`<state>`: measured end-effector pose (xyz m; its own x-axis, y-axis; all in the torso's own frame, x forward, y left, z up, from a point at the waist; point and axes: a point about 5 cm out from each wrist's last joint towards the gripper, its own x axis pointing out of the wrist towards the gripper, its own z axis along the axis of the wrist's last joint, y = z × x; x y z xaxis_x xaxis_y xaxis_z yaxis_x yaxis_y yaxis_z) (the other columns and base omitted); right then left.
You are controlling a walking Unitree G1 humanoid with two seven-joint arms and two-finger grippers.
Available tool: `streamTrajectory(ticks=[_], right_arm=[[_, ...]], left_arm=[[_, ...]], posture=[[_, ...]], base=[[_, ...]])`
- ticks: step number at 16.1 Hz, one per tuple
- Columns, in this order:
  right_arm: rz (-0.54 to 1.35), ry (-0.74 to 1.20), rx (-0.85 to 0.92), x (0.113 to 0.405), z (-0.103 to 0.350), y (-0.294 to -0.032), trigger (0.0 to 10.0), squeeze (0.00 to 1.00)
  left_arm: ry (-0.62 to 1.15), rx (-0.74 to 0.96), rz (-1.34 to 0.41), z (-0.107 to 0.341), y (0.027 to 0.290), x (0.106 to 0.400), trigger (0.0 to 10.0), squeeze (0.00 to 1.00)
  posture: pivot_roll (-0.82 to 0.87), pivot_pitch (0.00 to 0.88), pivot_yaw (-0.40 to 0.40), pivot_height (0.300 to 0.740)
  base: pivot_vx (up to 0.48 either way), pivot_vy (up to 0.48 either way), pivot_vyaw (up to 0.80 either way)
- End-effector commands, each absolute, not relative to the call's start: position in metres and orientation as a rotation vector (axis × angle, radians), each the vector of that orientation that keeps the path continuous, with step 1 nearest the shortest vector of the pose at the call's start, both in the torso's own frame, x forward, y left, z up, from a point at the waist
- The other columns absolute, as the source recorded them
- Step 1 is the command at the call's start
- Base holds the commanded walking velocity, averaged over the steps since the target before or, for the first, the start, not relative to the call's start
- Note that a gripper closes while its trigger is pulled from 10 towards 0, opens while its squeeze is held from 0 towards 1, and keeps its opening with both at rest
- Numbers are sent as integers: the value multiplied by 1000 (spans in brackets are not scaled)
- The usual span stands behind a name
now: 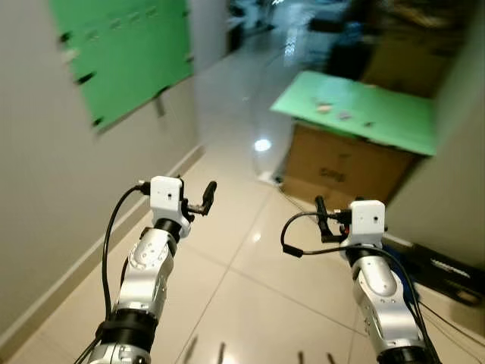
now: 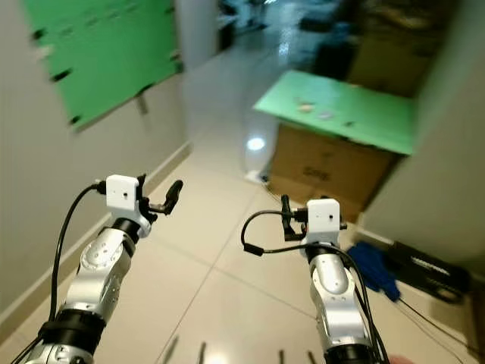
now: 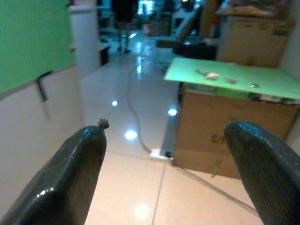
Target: Hang keys on a hook
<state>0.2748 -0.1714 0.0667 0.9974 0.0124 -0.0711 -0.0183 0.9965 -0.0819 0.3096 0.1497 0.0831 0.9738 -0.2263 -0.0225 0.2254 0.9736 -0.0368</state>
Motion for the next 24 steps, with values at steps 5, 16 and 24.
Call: streamTrajectory(ticks=[5, 16, 24], right_arm=[[16, 79, -86, 277, 65, -170, 10000, 0], [27, 94, -79, 282, 63, -169, 10000, 0], [13, 70, -93, 281, 66, -172, 10000, 0]], left_arm=[[24, -27, -256, 83, 146, 313, 10000, 0], [21, -42, -268, 84, 141, 318, 10000, 0], [42, -43, -264, 83, 129, 327, 10000, 0]], posture=[[-62, 0, 25, 740], [-67, 0, 27, 740], [-91, 0, 43, 740]], base=[[480, 0, 0], [480, 0, -305], [480, 0, -320]])
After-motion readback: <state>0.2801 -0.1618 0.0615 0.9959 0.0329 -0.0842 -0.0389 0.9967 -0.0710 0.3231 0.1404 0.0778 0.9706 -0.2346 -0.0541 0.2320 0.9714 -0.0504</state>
